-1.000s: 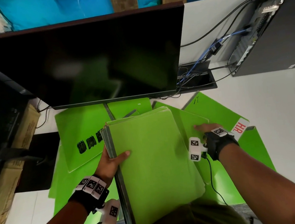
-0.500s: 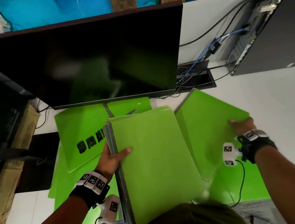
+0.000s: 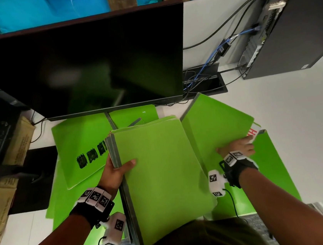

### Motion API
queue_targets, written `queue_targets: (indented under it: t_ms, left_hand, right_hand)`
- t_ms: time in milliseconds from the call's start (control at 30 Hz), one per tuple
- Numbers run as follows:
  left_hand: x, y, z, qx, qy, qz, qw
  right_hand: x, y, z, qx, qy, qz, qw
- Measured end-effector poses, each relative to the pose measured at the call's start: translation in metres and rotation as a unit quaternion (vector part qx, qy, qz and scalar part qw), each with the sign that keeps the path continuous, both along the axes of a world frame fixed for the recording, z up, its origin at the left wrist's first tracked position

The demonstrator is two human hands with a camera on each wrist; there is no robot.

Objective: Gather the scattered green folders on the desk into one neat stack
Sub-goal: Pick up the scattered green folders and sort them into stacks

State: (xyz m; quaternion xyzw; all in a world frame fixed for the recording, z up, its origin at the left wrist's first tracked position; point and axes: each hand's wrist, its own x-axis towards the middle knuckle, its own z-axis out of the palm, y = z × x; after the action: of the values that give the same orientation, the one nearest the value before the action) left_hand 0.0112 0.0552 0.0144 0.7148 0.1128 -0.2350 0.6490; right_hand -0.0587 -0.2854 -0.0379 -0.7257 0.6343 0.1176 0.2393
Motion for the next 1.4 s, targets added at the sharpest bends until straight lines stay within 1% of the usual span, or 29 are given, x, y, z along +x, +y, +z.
queue_targets:
  t_ms: [100, 167, 233, 300, 333, 367, 400, 433, 467, 500, 533, 600, 700, 767, 800, 900, 1033, 1100, 1200, 1233, 1300, 1333, 1400]
  left_hand:
    - [-0.001, -0.001, 0.001, 0.001, -0.002, -0.004, 1.0]
    - [-0.001, -0.002, 0.001, 0.001, -0.004, -0.003, 1.0]
    - [-0.001, -0.003, 0.002, 0.001, -0.007, -0.005, 1.0]
    - [-0.001, -0.005, 0.004, 0.003, -0.012, -0.005, 1.0]
    - [-0.001, -0.005, 0.004, 0.004, -0.013, -0.006, 1.0]
    - [-0.001, -0.006, 0.005, 0.003, -0.014, -0.008, 1.0]
    - [-0.001, -0.006, 0.005, 0.002, -0.014, -0.009, 1.0]
    - [-0.001, -0.006, 0.005, 0.001, -0.013, -0.01, 1.0]
    - [0.0, -0.005, 0.004, 0.0, -0.012, -0.008, 1.0]
    - [0.0, -0.004, 0.003, -0.001, -0.011, -0.007, 1.0]
    - [0.0, -0.003, 0.003, -0.001, -0.009, -0.005, 1.0]
    - [0.001, -0.003, 0.001, -0.002, -0.008, -0.007, 1.0]
    - [0.002, -0.004, -0.001, -0.001, -0.006, -0.011, 1.0]
    - [0.002, -0.004, -0.003, -0.001, -0.005, -0.008, 1.0]
    - [0.002, -0.003, -0.004, -0.002, -0.004, -0.006, 1.0]
    - [0.003, -0.004, -0.005, -0.003, -0.005, -0.006, 1.0]
    - [0.004, -0.006, -0.003, 0.001, -0.009, -0.01, 1.0]
    - [0.004, -0.007, -0.002, 0.002, -0.009, -0.013, 1.0]
    - [0.003, -0.008, 0.001, 0.004, -0.009, -0.012, 1.0]
    - [0.002, -0.007, 0.002, 0.007, -0.008, -0.015, 1.0]
    - [0.002, -0.005, 0.001, 0.009, -0.008, -0.017, 1.0]
    - [0.002, -0.004, 0.0, 0.012, -0.007, -0.016, 1.0]
    - [0.001, -0.004, 0.0, 0.013, -0.01, -0.016, 1.0]
  right_hand:
    - [-0.003, -0.009, -0.014, 0.013, -0.025, 0.009, 1.0]
    - [-0.005, -0.023, -0.017, 0.013, -0.034, -0.01, 0.999]
    - [-0.013, -0.034, -0.008, 0.086, -0.052, 0.044, 0.994]
    - [-0.014, -0.039, 0.014, 0.149, -0.082, 0.099, 0.98]
    - [-0.014, -0.045, 0.02, 0.155, -0.109, 0.094, 0.978]
    - [-0.009, -0.046, 0.021, 0.172, -0.148, 0.058, 0.972]
    - [-0.009, -0.051, 0.021, 0.163, -0.165, 0.065, 0.971]
    - [-0.008, -0.056, 0.022, 0.133, -0.175, 0.061, 0.974]
    - [-0.006, -0.059, 0.024, 0.115, -0.21, 0.029, 0.97]
    - [-0.006, -0.062, 0.026, 0.109, -0.263, -0.01, 0.959]
    - [-0.008, -0.068, 0.03, 0.096, -0.309, -0.025, 0.946]
    - [-0.019, -0.082, 0.045, 0.055, -0.371, -0.023, 0.927]
    - [-0.04, -0.113, 0.061, 0.017, -0.434, -0.049, 0.899]
    - [-0.057, -0.126, 0.073, 0.021, -0.466, -0.081, 0.881]
    - [-0.065, -0.129, 0.077, 0.031, -0.472, -0.085, 0.877]
    - [-0.085, -0.127, 0.086, 0.047, -0.471, -0.058, 0.879]
    - [-0.096, -0.112, 0.084, 0.13, -0.503, -0.047, 0.853]
    - [-0.096, -0.105, 0.082, 0.151, -0.518, -0.034, 0.841]
    - [-0.092, -0.109, 0.092, 0.105, -0.563, -0.044, 0.819]
    - [-0.089, -0.11, 0.099, 0.087, -0.574, -0.036, 0.813]
    - [-0.082, -0.111, 0.116, 0.067, -0.583, 0.007, 0.81]
    - [-0.077, -0.11, 0.121, 0.075, -0.591, 0.023, 0.803]
    - [-0.068, -0.105, 0.126, 0.11, -0.614, 0.017, 0.782]
